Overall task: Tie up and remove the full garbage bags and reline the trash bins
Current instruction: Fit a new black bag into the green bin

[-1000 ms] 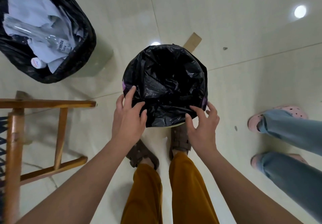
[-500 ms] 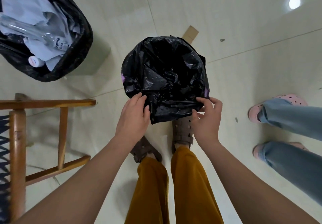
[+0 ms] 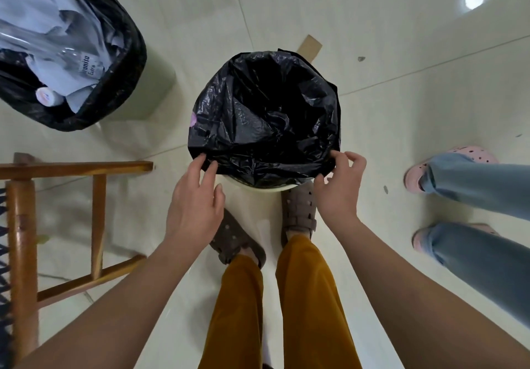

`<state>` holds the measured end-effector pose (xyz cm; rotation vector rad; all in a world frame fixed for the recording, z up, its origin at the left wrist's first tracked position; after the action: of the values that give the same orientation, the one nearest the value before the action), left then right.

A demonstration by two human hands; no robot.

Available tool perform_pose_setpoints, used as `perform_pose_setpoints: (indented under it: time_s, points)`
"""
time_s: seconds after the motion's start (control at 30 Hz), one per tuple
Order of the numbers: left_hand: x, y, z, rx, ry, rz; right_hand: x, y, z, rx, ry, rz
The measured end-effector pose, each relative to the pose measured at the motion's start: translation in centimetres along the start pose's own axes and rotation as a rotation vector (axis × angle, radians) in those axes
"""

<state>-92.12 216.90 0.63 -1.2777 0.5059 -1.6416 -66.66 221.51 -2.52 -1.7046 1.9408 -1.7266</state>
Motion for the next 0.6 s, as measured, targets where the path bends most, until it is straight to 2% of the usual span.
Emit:
perform_pose_setpoints:
  time_s: [0.13, 0.2, 0.3, 0.43, 0.6]
  points:
    - [0.2, -0.2, 1.4, -0.095, 0.101, 0.021, 1.2, -0.4, -0.7, 0.078, -0.094, 0.103]
    - [-0.1, -0.2, 2.1, -0.037, 0.174, -0.012, 2.0, -0.4, -1.2, 0.038, -0.152, 0.087]
    - [-0.7, -0.1, 2.3, 0.106, 0.195, -0.055, 2.8, -0.1, -1.5, 0.001, -0.176, 0.042]
    - [-0.7, -0.4, 2.3, 0.189, 0.258, 0.019, 3.4, 0.4, -1.4, -0.037, -0.149, 0.014]
    - [-0.1, 0.3, 1.7, 0.189, 0.282, 0.031, 3.7, 1.2, -1.3, 0.014, -0.19, -0.027]
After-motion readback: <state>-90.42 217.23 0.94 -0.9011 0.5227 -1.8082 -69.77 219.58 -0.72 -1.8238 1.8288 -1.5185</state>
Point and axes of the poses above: each hand's wrist, its own x-axis away from the middle knuckle, its own y-axis out of the palm, z = x × y, the point moved 5 cm from there along -x, towards the middle knuckle, and after that the axes turned 9 degrees about y, right-handed, at the moved point
